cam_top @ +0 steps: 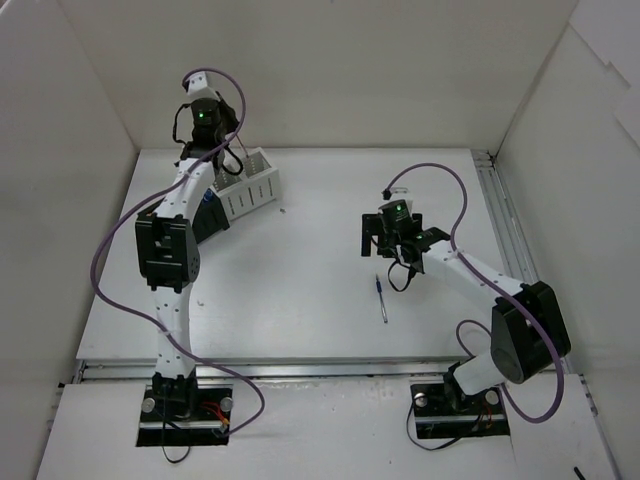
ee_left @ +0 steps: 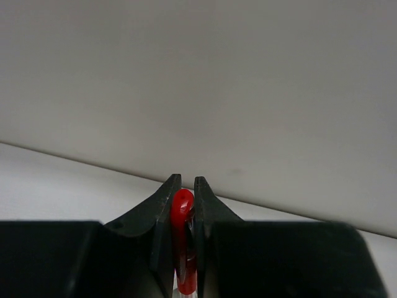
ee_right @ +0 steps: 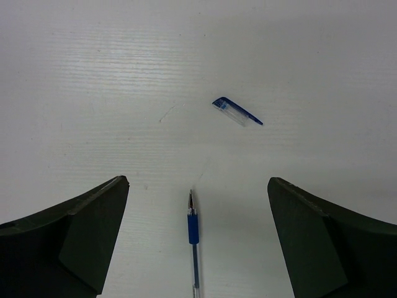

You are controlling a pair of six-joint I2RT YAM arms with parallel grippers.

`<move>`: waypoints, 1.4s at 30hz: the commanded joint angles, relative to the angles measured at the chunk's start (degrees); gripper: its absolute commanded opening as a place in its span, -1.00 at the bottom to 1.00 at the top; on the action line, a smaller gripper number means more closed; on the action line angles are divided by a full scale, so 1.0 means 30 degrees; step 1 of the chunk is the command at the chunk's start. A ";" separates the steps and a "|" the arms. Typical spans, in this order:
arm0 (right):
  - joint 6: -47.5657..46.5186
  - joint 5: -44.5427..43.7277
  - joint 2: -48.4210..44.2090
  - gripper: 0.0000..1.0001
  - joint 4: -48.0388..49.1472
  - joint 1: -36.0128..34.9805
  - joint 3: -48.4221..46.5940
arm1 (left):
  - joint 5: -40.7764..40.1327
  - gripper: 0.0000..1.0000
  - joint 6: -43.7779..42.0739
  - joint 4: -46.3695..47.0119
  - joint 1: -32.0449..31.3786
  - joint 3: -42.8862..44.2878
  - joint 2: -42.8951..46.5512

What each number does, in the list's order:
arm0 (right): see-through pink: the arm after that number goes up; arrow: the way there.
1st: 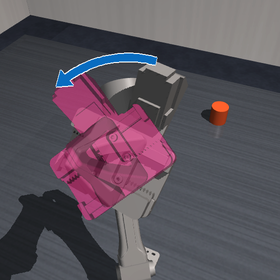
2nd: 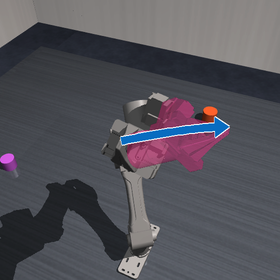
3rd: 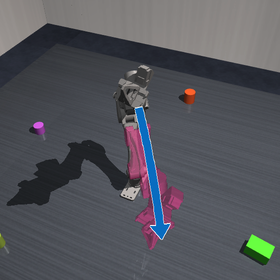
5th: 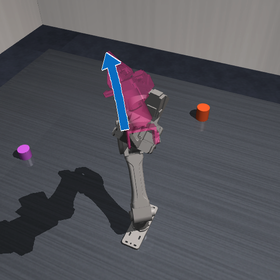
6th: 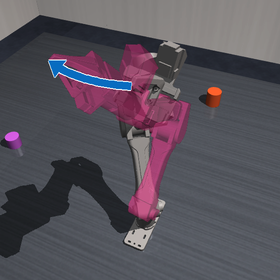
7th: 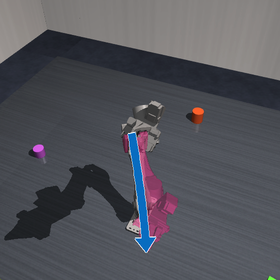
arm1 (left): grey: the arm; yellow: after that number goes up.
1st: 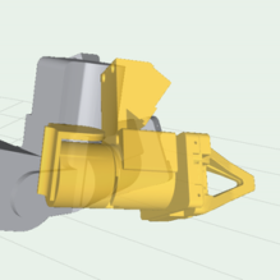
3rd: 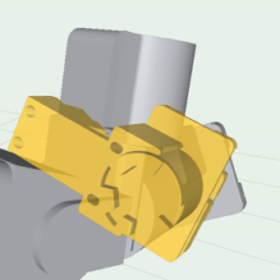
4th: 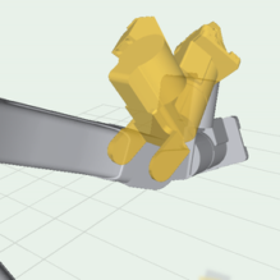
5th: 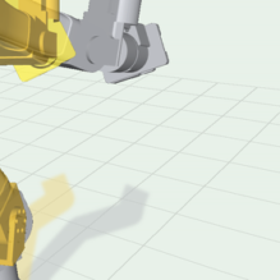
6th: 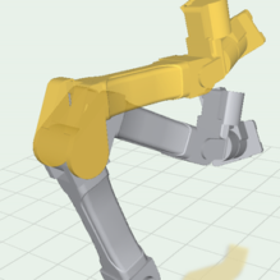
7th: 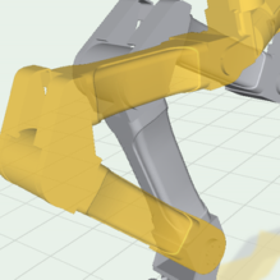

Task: Sort the stationery into containers
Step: Place the pen in the storage box, then move the pen cap to the center of the board.

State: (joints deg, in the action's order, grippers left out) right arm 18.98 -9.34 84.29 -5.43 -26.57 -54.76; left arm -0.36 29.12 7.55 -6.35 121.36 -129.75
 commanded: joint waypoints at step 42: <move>-0.8847 0.5605 0.9899 0.08 -0.5953 0.3699 -0.8552 | 0.4515 0.99 -0.1886 0.0560 -0.0520 -1.6132 1.5035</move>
State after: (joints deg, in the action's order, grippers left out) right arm -5.76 5.41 113.69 -21.28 -15.44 -77.82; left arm 10.35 23.00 9.43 -8.10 76.60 -87.77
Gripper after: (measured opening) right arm 0.557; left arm 0.996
